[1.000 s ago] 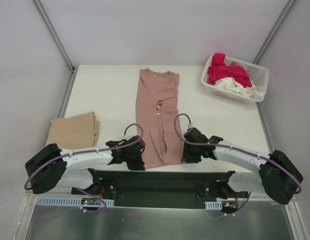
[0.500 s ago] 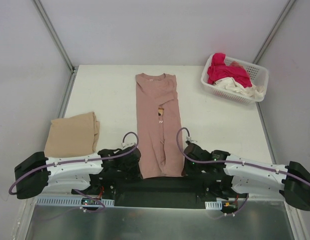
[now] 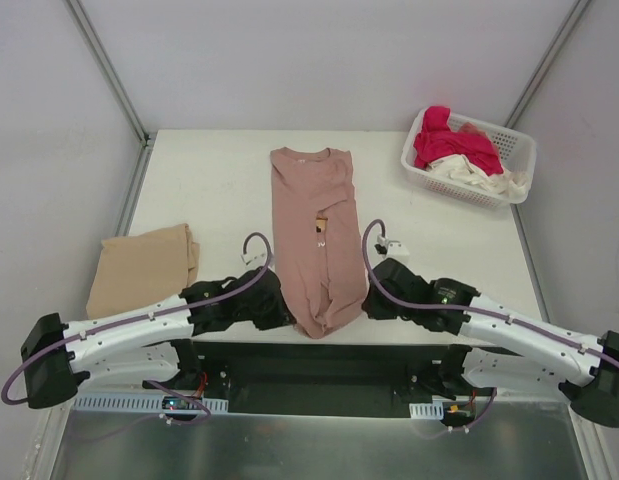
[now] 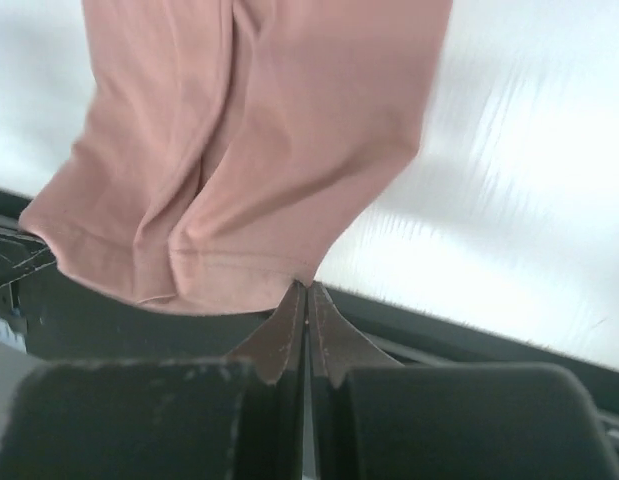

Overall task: Fold and stack the t-shirts
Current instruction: Fold the folded rectangular tshirt in 1/3 of the way

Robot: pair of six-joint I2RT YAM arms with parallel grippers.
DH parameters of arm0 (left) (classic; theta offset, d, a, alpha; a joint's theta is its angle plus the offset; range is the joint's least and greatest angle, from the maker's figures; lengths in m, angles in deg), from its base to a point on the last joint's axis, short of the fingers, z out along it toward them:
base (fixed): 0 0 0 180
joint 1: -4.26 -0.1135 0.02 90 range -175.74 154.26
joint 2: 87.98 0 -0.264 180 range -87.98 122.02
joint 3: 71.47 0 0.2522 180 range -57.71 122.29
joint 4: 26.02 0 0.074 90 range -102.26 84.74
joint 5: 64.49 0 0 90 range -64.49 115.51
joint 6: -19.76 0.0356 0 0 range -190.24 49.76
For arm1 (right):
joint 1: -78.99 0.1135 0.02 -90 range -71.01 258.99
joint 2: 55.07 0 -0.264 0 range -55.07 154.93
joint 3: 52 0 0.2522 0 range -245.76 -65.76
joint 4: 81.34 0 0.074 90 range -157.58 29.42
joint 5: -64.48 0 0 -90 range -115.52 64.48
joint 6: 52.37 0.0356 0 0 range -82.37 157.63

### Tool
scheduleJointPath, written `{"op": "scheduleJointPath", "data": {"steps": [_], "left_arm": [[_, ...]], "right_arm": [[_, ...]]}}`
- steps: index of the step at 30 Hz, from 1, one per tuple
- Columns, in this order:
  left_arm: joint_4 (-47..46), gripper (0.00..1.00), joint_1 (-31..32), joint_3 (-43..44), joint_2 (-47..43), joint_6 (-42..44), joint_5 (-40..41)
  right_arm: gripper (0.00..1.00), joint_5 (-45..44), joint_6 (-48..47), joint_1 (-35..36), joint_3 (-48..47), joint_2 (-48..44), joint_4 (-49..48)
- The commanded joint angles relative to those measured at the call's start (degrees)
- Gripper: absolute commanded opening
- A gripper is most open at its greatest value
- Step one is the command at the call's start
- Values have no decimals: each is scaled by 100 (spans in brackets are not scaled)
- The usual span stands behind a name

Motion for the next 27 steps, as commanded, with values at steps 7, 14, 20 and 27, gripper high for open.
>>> {"op": "scheduleJointPath", "data": {"steps": [7, 14, 20, 27], "left_arm": [[143, 0, -1419, 1662, 1090, 1466, 740], [134, 0, -2280, 2516, 2012, 2143, 653], [134, 0, -2817, 3201, 2856, 2583, 478], [143, 0, -3353, 3939, 3868, 2847, 170]], "right_arm": [[1, -69, -1865, -1422, -1193, 890, -768], [1, 274, -2596, -2241, -2204, 1997, -1190], [0, 1065, -2825, -2962, -3003, 3113, -1348], [0, 1716, -2957, -3437, -3715, 4221, -1498]]}}
